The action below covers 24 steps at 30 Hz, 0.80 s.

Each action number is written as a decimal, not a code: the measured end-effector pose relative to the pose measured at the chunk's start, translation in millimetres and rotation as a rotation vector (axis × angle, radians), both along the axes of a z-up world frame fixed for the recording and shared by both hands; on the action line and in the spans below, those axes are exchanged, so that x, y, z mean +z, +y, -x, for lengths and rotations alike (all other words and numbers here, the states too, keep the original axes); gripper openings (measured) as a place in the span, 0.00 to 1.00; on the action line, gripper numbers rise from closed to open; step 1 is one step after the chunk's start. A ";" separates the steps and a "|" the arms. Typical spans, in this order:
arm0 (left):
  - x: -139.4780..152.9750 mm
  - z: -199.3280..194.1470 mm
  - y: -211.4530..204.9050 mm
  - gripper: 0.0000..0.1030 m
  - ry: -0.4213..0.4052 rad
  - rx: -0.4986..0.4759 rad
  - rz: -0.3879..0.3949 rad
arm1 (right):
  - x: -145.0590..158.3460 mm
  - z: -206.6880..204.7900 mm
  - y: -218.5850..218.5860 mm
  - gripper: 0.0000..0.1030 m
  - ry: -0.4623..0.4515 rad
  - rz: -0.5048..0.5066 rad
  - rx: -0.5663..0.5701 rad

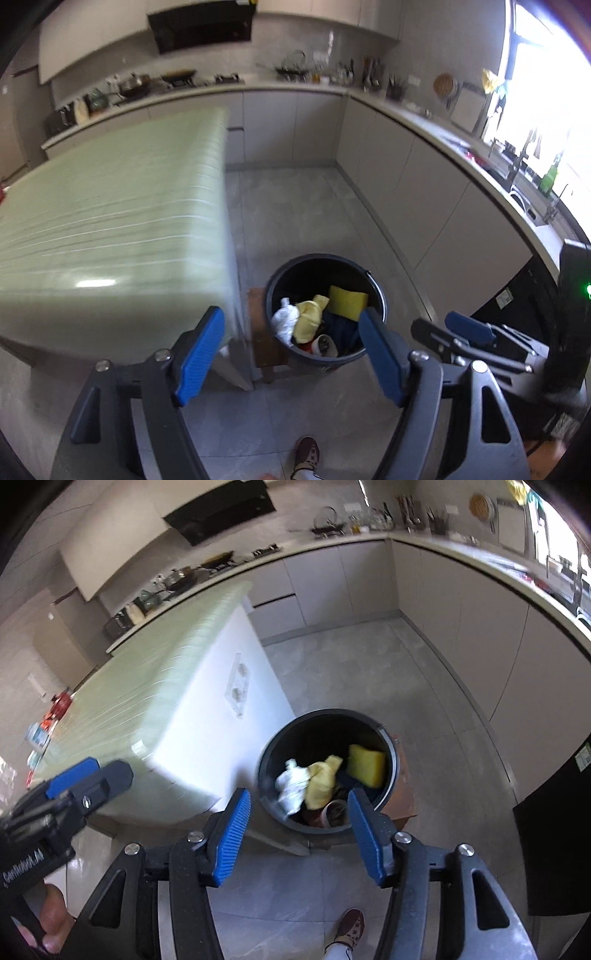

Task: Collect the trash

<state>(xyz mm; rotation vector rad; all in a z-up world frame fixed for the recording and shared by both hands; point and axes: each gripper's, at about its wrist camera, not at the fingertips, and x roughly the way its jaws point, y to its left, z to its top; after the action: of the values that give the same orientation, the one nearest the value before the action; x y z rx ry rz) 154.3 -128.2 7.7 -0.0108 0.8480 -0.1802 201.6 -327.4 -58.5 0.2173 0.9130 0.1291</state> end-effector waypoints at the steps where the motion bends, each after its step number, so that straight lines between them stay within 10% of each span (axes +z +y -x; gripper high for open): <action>1: 1.3 8.2 8.2 0.79 -0.009 0.007 -0.003 | 6.5 15.6 11.6 0.60 -0.008 0.003 0.008; 13: 44.3 126.5 85.3 0.90 -0.103 0.108 -0.067 | 82.9 178.1 113.7 0.73 -0.134 0.036 0.049; 24: 52.9 158.2 74.1 0.90 -0.143 0.196 -0.050 | 112.3 211.6 115.1 0.74 -0.192 0.124 0.047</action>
<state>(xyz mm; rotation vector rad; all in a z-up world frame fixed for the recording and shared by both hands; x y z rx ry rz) -3.9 -54.1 60.5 -0.0340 0.7039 0.0246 -9.9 -212.3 53.8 0.0669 0.7321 0.1340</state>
